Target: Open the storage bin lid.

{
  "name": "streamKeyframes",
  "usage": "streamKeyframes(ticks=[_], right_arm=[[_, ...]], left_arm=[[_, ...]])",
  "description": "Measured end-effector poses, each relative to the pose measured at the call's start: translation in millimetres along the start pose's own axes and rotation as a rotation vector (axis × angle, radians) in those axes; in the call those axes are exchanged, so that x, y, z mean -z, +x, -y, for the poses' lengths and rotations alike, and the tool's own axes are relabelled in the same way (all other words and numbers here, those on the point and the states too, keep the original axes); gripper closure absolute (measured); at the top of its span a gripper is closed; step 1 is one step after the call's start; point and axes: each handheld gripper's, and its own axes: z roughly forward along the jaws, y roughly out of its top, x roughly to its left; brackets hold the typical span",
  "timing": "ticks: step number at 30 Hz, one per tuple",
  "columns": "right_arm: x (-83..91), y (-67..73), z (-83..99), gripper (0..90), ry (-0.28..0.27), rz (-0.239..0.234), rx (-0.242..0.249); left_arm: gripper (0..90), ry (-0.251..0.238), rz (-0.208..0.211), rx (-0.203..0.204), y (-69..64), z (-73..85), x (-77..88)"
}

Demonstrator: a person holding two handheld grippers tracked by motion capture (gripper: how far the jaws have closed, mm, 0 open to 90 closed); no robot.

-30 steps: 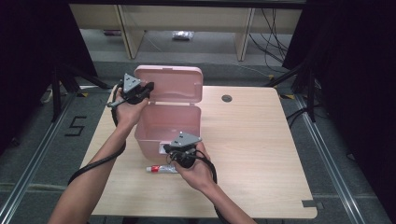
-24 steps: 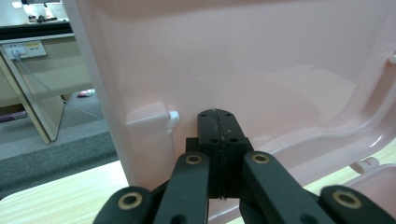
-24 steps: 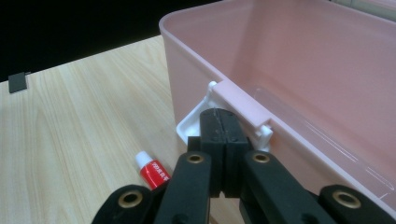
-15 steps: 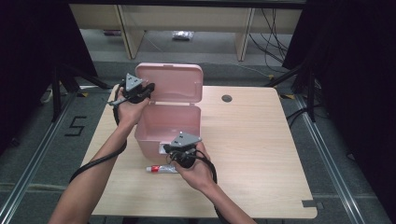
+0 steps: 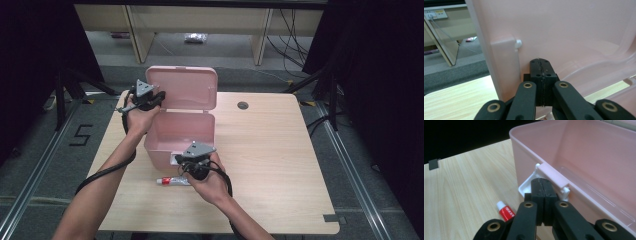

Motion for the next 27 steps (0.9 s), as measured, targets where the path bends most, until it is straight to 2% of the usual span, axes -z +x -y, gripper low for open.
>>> streamKeyframes(ticks=[5,8,12,27], right_arm=[[-0.3,1.5,0.6,90.0,-0.004,0.002,-0.019],[0.0,-0.1,0.0,90.0,0.0,-0.001,0.0],[0.0,-0.1,0.0,90.0,0.0,-0.001,0.0],[0.0,-0.1,-0.1,90.0,0.0,-0.002,-0.001]], left_arm=[[89.9,0.036,-0.002,-0.003,0.6,1.6,-2.1],[89.9,0.052,-0.001,-0.005,1.2,2.1,-3.3],[89.9,0.072,-0.003,-0.005,1.6,2.6,-4.9],[89.9,0.098,-0.004,-0.017,1.6,-0.5,-7.6]])
